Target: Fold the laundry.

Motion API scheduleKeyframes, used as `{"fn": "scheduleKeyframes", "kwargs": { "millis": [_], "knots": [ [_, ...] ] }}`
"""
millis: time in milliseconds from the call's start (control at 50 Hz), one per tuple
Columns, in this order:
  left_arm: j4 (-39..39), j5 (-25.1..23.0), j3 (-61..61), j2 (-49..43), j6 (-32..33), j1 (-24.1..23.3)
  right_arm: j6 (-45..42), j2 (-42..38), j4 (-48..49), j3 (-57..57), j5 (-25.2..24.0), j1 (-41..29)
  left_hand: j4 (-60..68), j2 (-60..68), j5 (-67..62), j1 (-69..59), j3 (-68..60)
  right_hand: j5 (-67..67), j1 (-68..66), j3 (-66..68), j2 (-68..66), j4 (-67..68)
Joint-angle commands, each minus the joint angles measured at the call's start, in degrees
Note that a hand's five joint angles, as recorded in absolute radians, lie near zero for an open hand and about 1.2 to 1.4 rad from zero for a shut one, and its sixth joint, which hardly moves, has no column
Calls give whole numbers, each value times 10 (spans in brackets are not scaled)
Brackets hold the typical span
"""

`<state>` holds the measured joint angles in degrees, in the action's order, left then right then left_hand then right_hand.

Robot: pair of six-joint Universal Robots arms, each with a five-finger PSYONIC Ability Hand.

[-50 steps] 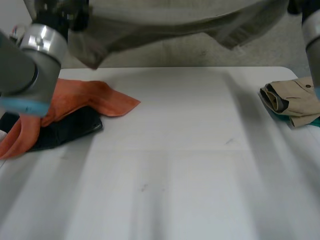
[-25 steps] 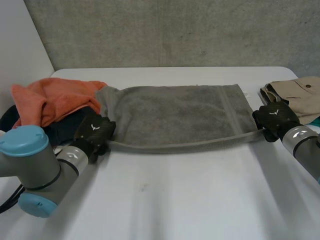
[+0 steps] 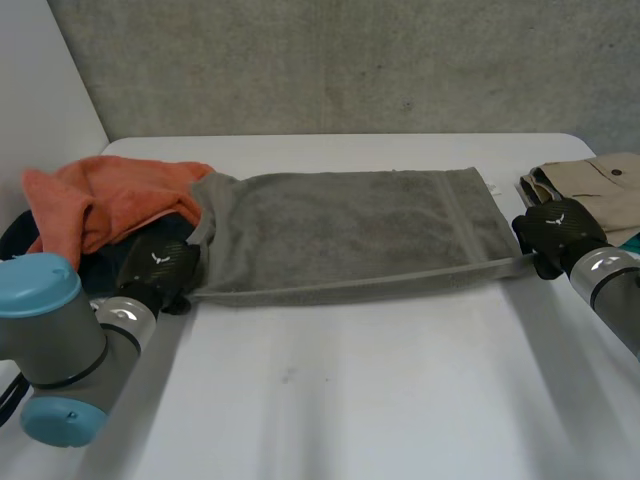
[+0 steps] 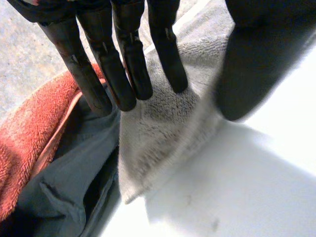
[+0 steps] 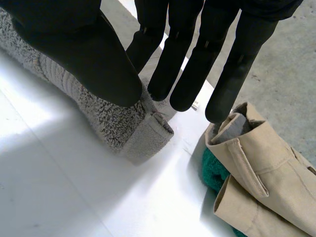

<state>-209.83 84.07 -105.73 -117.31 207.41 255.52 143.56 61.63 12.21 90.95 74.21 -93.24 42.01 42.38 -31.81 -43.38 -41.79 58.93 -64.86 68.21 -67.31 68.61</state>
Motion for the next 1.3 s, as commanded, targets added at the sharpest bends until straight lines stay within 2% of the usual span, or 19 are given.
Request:
{"fn": "scheduleKeyframes", "kwargs": {
  "millis": [20, 80, 160, 260, 300, 340, 400, 480, 560, 640, 760, 880, 1100, 1120, 1140, 1160, 1180, 1200, 1300],
  "knots": [
    [41, -5, -15, 20, 24, 9, -24, 3, -33, 0, -2, -2, 380, 376, -382, -366, -382, 111, -151, 118, -127, 114],
    [72, -2, -26, 38, 40, 10, -56, 12, -67, 0, -3, 2, 380, 376, -382, -366, -382, 111, -151, 118, -127, 114],
    [155, -6, -56, 94, 76, 8, -161, 51, -166, 6, -3, 27, 380, 376, -382, -366, -382, 111, -151, 118, -127, 114],
    [334, -17, -103, 209, 136, 0, -342, 131, -380, 38, -7, 94, 380, 376, -382, -366, -382, 111, -151, 118, -127, 114],
    [382, -22, -112, 236, 146, 0, -387, 149, -429, 46, -13, 114, 380, 376, -382, -366, -382, 111, -151, 118, -127, 114],
    [443, -28, -120, 268, 149, 2, -434, 171, -448, 53, -37, 140, 380, 376, -382, -366, -382, 111, -151, 118, -127, 114],
    [482, -35, -120, 284, 150, 5, -436, 182, -445, 57, -55, 155, 380, 376, -382, -366, -382, 111, -151, 118, -127, 114],
    [458, -53, -98, 279, 150, 9, -431, 177, -431, 60, -65, 165, 380, 376, -382, -366, -382, 111, -151, 118, -127, 114],
    [385, -59, -54, 227, 147, 2, -393, 140, -374, 44, -73, 152, 380, 376, -382, -366, -382, 111, -151, 118, -127, 114],
    [279, -48, 31, 141, 134, -19, -304, 83, -299, -8, -59, 102, 380, 376, -382, -366, -382, 111, -151, 118, -127, 114],
    [187, -24, 166, 25, 99, -41, -173, 3, -164, -93, -10, 45, 380, 376, -382, -366, -382, 111, -151, 118, -127, 114],
    [191, 18, 340, -113, 90, -56, -135, -78, -29, -161, 55, 4, 380, 376, -382, -366, -382, 111, -151, 118, -127, 114],
    [204, 49, 550, -276, 95, -71, -137, -205, 94, -273, 120, -28, 380, 376, -382, -366, -382, 111, -151, 118, -127, 114],
    [207, 47, 566, -290, 96, -74, -137, -219, 100, -284, 128, -32, 317, 313, -319, -303, -319, 47, -88, 54, -63, 50],
    [208, 47, 570, -295, 96, -76, -137, -227, 101, -292, 132, -34, 170, 166, -172, -156, -172, -170, 129, -163, 154, -167],
    [205, 46, 570, -299, 96, -78, -137, -234, 100, -297, 138, -38, -28, -32, 26, 42, 26, -485, 444, -478, 469, -482],
    [205, 46, 570, -300, 94, -80, -138, -240, 99, -300, 143, -41, -237, -241, 235, 251, 235, -589, 549, -582, 573, -586],
    [203, 45, 566, -301, 92, -84, -138, -248, 95, -304, 151, -48, -320, -324, 318, 334, 318, -589, 549, -582, 573, -586],
    [169, 43, 546, -280, 85, -87, -131, -238, 84, -292, 155, -56, -320, -324, 318, 334, 318, -589, 549, -582, 573, -586]
  ]
}}
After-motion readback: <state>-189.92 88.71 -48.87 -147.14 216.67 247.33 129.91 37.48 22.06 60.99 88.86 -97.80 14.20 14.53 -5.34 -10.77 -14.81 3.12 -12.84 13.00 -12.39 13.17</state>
